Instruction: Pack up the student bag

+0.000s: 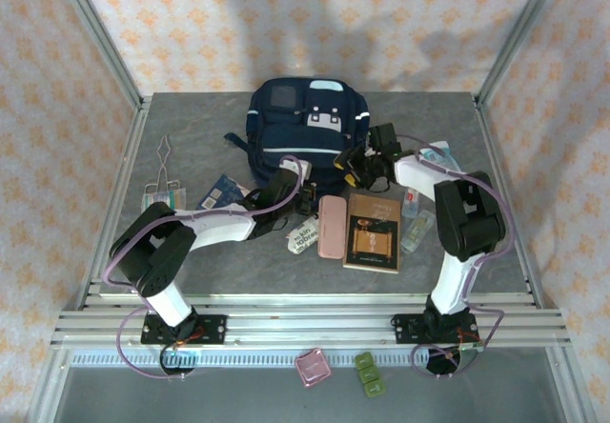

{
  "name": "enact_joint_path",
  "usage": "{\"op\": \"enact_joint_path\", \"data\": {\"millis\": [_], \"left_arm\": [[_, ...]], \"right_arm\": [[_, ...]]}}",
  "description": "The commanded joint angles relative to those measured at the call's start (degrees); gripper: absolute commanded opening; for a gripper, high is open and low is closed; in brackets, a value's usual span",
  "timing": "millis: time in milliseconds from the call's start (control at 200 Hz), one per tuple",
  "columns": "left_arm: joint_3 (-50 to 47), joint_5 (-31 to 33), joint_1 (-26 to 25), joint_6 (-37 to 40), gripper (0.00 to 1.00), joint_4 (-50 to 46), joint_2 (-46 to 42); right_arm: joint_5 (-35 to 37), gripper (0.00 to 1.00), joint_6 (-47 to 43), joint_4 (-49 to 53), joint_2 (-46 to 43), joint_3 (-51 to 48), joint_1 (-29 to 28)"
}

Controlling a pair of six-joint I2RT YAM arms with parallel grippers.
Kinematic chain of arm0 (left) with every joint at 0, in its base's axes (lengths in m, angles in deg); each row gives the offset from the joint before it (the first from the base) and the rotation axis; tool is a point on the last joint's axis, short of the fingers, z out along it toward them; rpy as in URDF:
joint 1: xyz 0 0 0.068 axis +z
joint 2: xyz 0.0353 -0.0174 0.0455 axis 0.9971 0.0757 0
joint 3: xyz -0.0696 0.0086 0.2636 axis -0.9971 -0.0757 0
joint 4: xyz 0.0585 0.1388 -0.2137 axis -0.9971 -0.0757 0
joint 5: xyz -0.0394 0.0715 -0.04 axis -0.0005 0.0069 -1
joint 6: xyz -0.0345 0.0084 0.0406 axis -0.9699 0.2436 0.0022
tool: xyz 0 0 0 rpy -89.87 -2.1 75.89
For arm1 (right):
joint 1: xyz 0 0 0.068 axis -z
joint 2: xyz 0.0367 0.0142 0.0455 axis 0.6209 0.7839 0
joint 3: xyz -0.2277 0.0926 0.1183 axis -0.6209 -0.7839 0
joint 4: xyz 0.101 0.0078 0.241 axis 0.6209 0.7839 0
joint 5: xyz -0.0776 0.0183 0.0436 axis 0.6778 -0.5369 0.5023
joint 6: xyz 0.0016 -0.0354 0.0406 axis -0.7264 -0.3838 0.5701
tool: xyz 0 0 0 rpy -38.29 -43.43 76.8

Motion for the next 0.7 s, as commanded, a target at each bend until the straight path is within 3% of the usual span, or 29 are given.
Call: {"op": "enact_joint_path", "data": {"millis": [0,90,180,375,696], "left_arm": [[1.9,-0.7,-0.9,1.2,0.0,1.7,0.6],[1.4,0.4,-0.9,1.0,0.0,0.8,0.4],[0.3,2.3,-0.9,1.2,0.0,-0.7,-0.5],[-4.6,5.6,1.2,1.3,0.0,-4.6,-4.5],[-14.7,8.9,10.9,2.7,0.0,-8.2,-15.6]], "right_arm": [[1.0,0.47,1.7,-2.4,2.9,0.2,-0.3],[1.8,0.41,1.7,-2.8,3.1,-0.5,-0.3],[5.0,0.27,0.5,-1.1,4.2,-0.2,0.1],[7.9,0.26,1.2,-1.4,6.5,0.4,2.6],[10.2,0.26,0.8,-0.3,8.8,5.4,4.2]]}}
